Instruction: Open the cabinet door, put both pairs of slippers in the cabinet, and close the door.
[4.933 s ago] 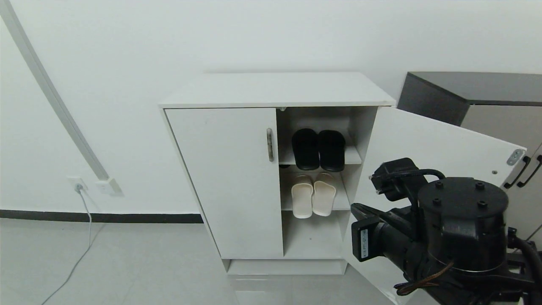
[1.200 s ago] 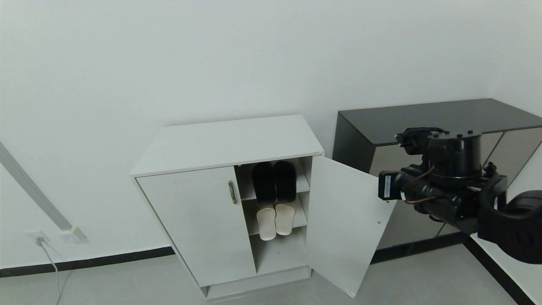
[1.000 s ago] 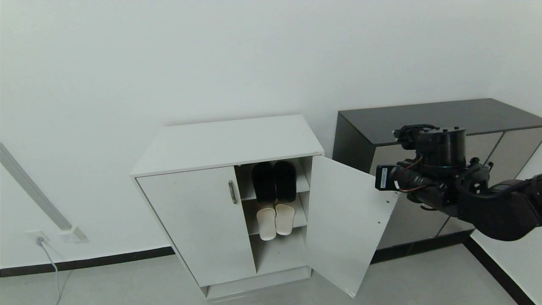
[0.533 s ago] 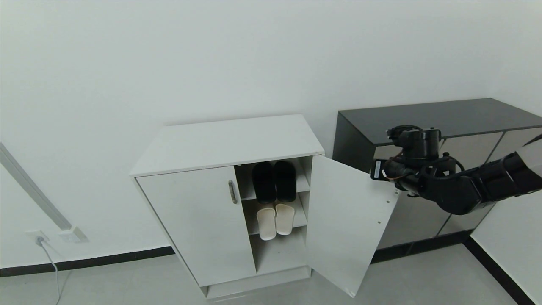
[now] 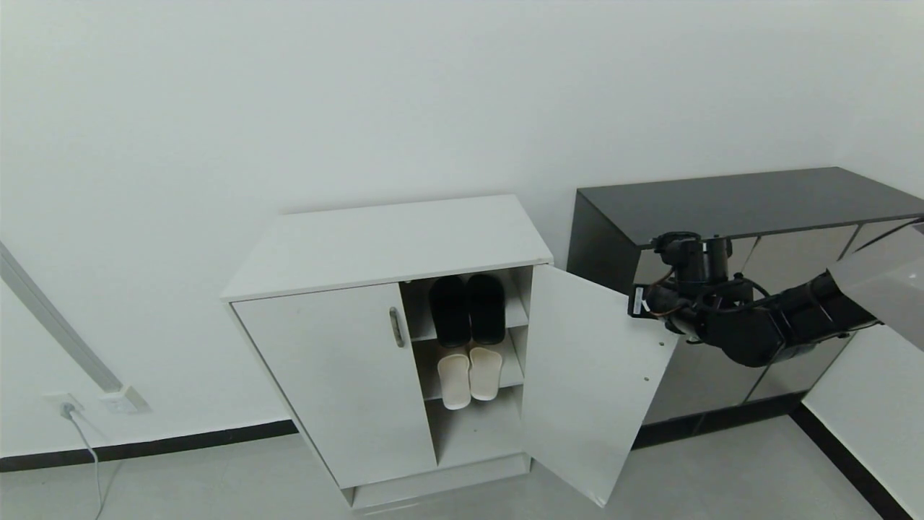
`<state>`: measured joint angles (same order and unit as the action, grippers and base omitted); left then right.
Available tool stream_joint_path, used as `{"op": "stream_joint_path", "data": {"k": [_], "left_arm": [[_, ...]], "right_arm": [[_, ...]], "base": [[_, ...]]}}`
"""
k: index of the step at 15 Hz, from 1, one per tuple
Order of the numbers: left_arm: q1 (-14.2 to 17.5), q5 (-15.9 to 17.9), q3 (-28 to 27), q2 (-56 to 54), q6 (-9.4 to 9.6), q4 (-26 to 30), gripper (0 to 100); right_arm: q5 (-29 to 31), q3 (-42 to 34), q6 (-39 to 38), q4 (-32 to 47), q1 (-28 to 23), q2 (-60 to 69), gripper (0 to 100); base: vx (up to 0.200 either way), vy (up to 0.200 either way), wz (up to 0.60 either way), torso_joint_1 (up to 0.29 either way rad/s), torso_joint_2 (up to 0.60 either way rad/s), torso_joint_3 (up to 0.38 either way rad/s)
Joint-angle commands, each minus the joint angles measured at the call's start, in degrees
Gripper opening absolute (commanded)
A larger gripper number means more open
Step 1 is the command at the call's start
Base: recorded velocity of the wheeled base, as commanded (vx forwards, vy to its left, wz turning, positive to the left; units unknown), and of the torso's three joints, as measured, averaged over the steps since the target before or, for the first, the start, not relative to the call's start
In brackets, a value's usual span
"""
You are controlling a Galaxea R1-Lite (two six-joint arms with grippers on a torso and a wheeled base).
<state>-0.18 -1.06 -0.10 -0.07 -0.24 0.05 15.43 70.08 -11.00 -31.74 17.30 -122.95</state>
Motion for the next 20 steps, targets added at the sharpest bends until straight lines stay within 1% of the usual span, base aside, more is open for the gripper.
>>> {"op": "stream_joint_path", "data": {"k": [1, 5, 7, 10, 12, 15, 17, 20], "left_arm": [[0.01, 0.01, 0.01, 0.07, -0.02, 0.04, 0], [0.01, 0.01, 0.01, 0.07, -0.02, -0.05, 0], [0.01, 0.01, 0.01, 0.07, -0.02, 0.04, 0], [0.01, 0.01, 0.01, 0.07, -0.02, 0.04, 0], [0.01, 0.01, 0.01, 0.07, -0.02, 0.04, 0], [0.01, 0.01, 0.01, 0.07, -0.02, 0.04, 0], [0.01, 0.01, 0.01, 0.07, -0.11, 0.04, 0], [0.01, 0.01, 0.01, 0.07, -0.11, -0.05, 0]], "right_arm": [[0.04, -0.12, 0.01, 0.19, -0.07, -0.36, 0], [0.04, -3.29, -0.08, 0.19, 1.33, 2.19, 0], [0.04, -8.03, -0.08, 0.02, 4.76, 6.24, 0], [0.04, -15.94, -1.48, -0.51, 13.20, 13.09, 0], [0.04, -17.88, -2.36, -0.60, 16.36, 15.90, 0], [-0.05, -19.55, -2.45, -1.30, 17.86, 16.69, 0], [0.04, -23.77, -1.57, -8.86, 19.62, 16.26, 0], [0.21, -25.52, -0.17, -9.74, 19.88, 17.05, 0]], "base": [[0.000, 0.000, 0.00, 0.000, 0.00, 0.000], [0.000, 0.000, 0.00, 0.000, 0.00, 0.000], [0.000, 0.000, 0.00, 0.000, 0.00, 0.000], [0.000, 0.000, 0.00, 0.000, 0.00, 0.000], [0.000, 0.000, 0.00, 0.000, 0.00, 0.000], [0.000, 0.000, 0.00, 0.000, 0.00, 0.000], [0.000, 0.000, 0.00, 0.000, 0.00, 0.000], [0.000, 0.000, 0.00, 0.000, 0.00, 0.000]]}}
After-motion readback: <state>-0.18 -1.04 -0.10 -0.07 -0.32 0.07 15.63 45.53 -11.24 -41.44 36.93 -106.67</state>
